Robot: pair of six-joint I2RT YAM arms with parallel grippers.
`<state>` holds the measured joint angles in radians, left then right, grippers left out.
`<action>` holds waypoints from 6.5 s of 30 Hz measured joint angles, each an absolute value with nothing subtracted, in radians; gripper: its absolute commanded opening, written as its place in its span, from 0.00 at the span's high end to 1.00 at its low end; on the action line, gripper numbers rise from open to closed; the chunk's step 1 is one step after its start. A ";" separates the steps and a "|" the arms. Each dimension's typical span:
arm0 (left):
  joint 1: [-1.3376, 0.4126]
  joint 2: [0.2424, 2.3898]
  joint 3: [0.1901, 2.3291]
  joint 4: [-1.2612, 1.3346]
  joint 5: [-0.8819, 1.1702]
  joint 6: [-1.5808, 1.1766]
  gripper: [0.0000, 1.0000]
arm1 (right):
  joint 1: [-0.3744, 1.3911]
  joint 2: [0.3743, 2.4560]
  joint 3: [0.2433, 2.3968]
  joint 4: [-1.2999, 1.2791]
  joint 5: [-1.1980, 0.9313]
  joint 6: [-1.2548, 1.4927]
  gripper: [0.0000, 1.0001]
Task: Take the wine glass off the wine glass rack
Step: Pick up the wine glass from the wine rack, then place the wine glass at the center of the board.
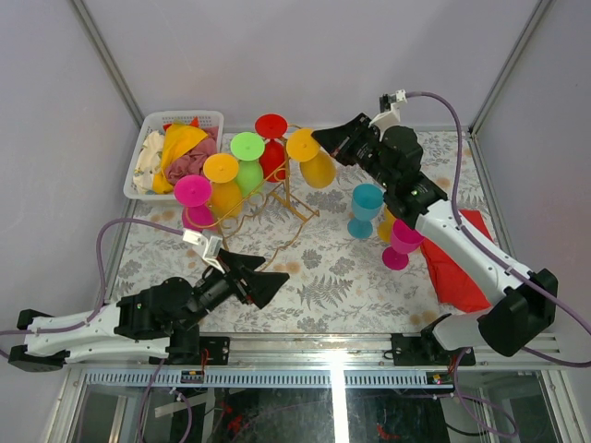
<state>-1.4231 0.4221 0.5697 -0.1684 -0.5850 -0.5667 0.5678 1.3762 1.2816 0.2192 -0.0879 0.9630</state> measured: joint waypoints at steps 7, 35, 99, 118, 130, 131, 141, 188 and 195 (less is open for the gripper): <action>-1.423 0.440 0.570 -0.175 -0.565 -0.567 0.00 | 0.569 1.339 1.266 0.206 -0.088 0.952 1.00; -1.423 0.437 0.570 -0.170 -0.511 -0.584 0.00 | 0.530 1.290 1.210 0.221 -0.135 0.926 1.00; -1.423 0.485 0.556 0.019 -0.317 -0.544 0.00 | 0.533 0.905 0.591 0.559 -0.911 0.938 1.00; -1.423 0.695 0.581 0.042 -0.338 -0.548 0.13 | 0.583 0.917 0.571 0.545 -0.908 0.856 1.00; -1.423 0.771 0.567 0.159 -0.426 -0.568 0.41 | 0.583 0.933 0.533 0.636 -0.911 0.891 1.00; -1.423 0.776 0.567 0.160 -0.430 -0.569 0.44 | 0.583 0.933 0.533 0.642 -0.911 0.891 1.00; -1.419 0.754 0.562 0.160 -0.451 -0.565 0.88 | 0.584 0.933 0.530 0.688 -0.910 0.923 1.00; -1.418 0.771 0.547 0.246 -0.396 -0.539 0.69 | 0.595 0.919 0.460 0.912 -0.947 1.004 1.00; -1.419 0.772 0.547 0.263 -0.385 -0.550 0.96 | 0.595 0.907 0.451 0.911 -0.962 1.002 0.99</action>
<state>-1.4189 0.7719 0.5472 0.2630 -0.3851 -0.5503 0.5949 0.9073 0.4511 0.9112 -0.9623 1.0023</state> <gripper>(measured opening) 0.125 0.022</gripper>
